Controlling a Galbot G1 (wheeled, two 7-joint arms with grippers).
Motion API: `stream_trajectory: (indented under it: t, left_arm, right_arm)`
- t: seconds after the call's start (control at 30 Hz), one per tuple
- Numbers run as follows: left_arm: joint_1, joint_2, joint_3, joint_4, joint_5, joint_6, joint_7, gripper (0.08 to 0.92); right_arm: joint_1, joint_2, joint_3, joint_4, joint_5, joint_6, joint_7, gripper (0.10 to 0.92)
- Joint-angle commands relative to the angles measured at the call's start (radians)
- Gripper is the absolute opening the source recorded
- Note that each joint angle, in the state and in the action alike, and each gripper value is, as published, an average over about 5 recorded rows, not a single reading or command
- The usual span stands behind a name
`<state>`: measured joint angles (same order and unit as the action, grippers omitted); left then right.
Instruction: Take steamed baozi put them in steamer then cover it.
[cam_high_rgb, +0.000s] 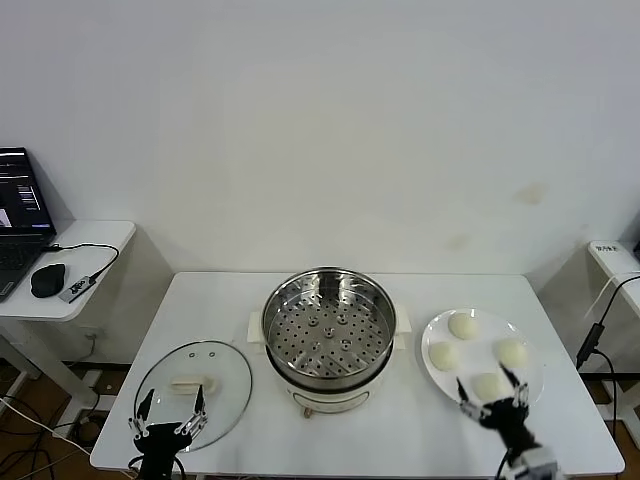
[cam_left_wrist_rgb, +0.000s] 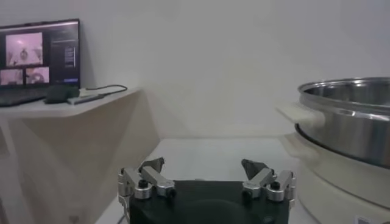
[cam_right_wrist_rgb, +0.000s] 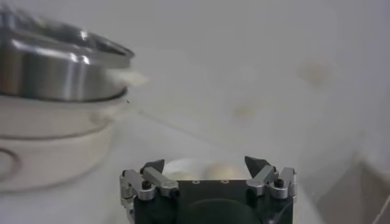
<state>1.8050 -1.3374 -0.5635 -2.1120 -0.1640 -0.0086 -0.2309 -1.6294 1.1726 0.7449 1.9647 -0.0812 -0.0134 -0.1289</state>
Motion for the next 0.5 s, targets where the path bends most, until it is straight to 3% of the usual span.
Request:
stream_trajectory:
  t: [0.03, 0.23, 0.5]
  left_arm:
    - [-0.032, 0.011, -0.002, 0.000, 0.064, 0.059, -0.012, 0.823]
    - [-0.049, 0.011, -0.005, 0.006, 0.071, 0.063, -0.026, 0.823]
    - [-0.053, 0.023, -0.011, 0.011, 0.070, 0.064, -0.030, 0.823]
  right_arm:
    - [0.254, -0.284, 0.048, -0.112, -0.320, -0.107, -0.146, 0.823]
    - [0.438, -0.514, -0.055, -0.245, -0.418, -0.120, -0.349, 0.823]
    - [0.798, -0.725, -0.452, -0.407, -0.300, -0.123, -0.620, 0.823]
